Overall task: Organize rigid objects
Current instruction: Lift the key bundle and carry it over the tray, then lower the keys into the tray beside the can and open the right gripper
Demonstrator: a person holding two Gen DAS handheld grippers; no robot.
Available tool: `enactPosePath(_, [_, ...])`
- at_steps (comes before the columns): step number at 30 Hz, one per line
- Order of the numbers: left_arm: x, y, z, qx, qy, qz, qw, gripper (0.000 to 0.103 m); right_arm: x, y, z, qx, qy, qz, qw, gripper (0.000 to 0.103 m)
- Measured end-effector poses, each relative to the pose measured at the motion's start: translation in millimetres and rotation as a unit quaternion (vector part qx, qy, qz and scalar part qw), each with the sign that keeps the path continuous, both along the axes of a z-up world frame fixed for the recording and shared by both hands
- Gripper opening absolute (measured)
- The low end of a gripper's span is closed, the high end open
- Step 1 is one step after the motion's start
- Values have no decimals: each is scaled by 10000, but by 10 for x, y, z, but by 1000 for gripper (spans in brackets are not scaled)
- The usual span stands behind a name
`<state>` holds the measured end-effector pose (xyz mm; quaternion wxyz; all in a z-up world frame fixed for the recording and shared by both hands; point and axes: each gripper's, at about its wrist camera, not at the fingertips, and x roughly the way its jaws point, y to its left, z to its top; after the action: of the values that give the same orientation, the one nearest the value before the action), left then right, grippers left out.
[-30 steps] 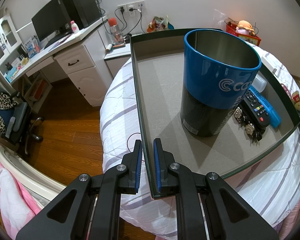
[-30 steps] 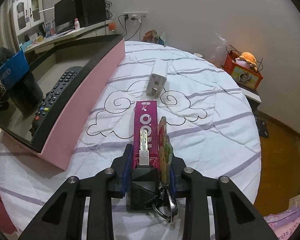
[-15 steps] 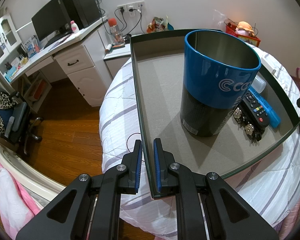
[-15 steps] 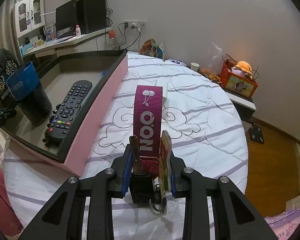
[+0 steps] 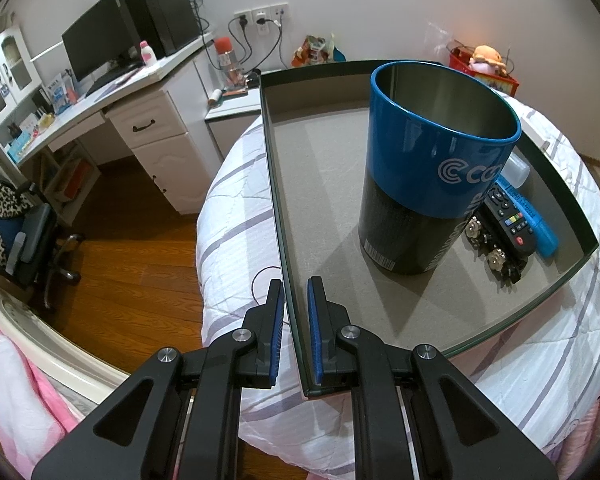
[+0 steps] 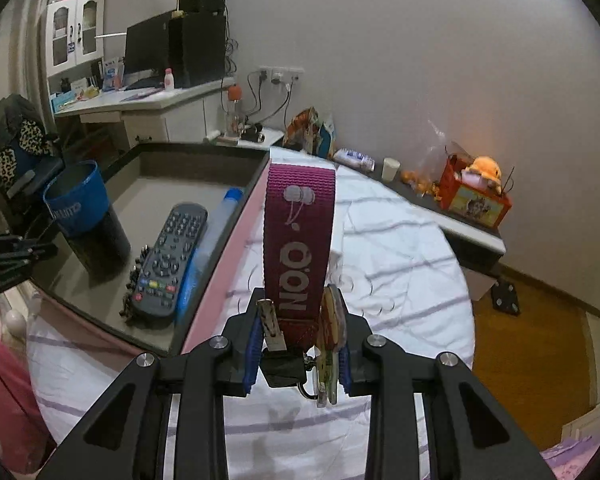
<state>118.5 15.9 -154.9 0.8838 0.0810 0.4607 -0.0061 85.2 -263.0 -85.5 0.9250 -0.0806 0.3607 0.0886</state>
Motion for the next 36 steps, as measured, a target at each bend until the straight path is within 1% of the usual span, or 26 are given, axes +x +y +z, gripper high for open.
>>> enactPosePath(3, [8,-2,0,-19,-4,0,10000,10,13,52,86,-17,-95,46,9999,30])
enactPosePath(8, [18,13,1,-78,-12,-10,10000,11,9,216,310,-26,-409,230,9989,30])
enactPosePath(11, [18,15,0,-79,-17,-11,10000,11,63,356,421,119,-486,459,9977,30])
enactPosePath(14, [32,17,-3,-102,-16,-19,9999,11,122,513,467,292,-472,727,9958,30])
enactPosePath(17, [37,16,-5,-98,-16,-24,9999,11,201,715,417,499,-312,1075,9925,30])
enactPosePath(24, [43,20,-14,-124,-21,-43,9999,11,310,1057,51,968,377,1684,9802,31])
enactPosePath(29, [48,21,-15,-127,-25,-47,9999,11,412,1181,-186,1150,793,1756,9745,31])
enactPosePath(36, [36,32,-24,-113,-23,-55,9999,11,502,1319,-341,1267,1129,1818,9686,30])
